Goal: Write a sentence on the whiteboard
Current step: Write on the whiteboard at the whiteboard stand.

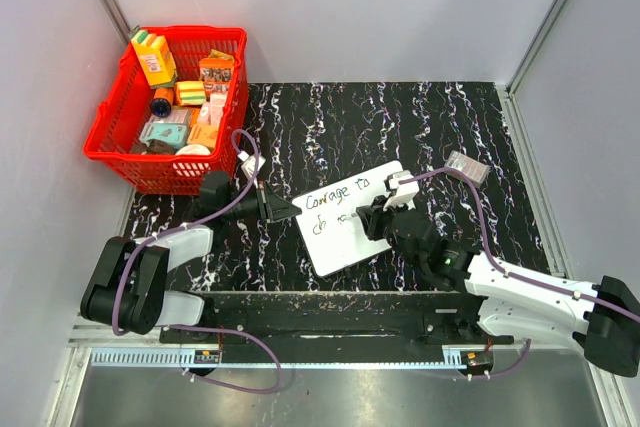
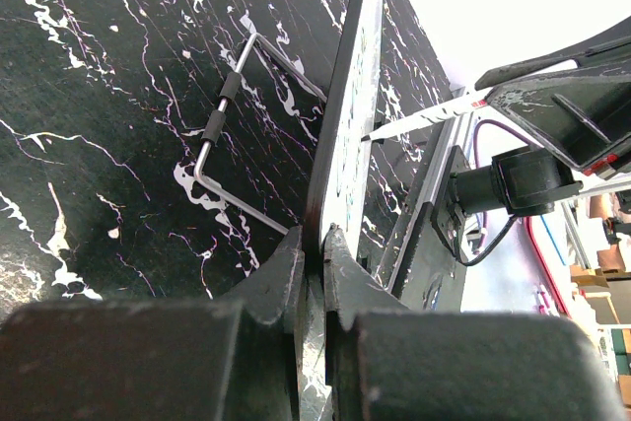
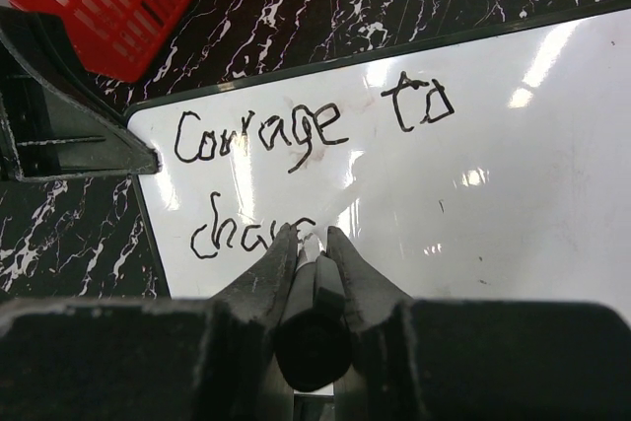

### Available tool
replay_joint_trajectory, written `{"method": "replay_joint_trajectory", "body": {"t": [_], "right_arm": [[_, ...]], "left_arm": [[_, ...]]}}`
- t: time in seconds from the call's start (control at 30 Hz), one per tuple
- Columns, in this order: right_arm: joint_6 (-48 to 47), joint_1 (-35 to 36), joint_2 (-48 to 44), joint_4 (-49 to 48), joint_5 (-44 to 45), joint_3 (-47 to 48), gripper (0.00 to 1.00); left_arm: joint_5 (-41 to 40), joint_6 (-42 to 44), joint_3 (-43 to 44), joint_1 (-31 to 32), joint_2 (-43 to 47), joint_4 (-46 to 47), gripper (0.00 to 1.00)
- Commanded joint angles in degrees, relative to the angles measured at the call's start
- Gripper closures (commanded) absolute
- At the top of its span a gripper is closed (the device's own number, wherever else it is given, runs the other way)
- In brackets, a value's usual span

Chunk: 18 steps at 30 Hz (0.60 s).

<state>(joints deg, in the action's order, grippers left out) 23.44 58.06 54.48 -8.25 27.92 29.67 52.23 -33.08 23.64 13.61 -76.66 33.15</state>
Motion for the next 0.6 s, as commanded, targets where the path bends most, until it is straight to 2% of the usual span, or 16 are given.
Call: {"method": "replay_joint_trajectory", "body": {"t": [0.0, 0.57], "right_arm": [[-0.9, -0.2, -0.3, -1.4, 4.2, 1.6, 1.0], [-0.6, -0.2, 0.3, 0.4, 1.5, 1.7, 1.0]], "left_arm": [[-6.2, 6.7, 0.2, -0.8, -1.2, 1.3, 1.0], [-6.2, 6.8, 0.2, -0.8, -1.1, 1.3, 1.0]]}}
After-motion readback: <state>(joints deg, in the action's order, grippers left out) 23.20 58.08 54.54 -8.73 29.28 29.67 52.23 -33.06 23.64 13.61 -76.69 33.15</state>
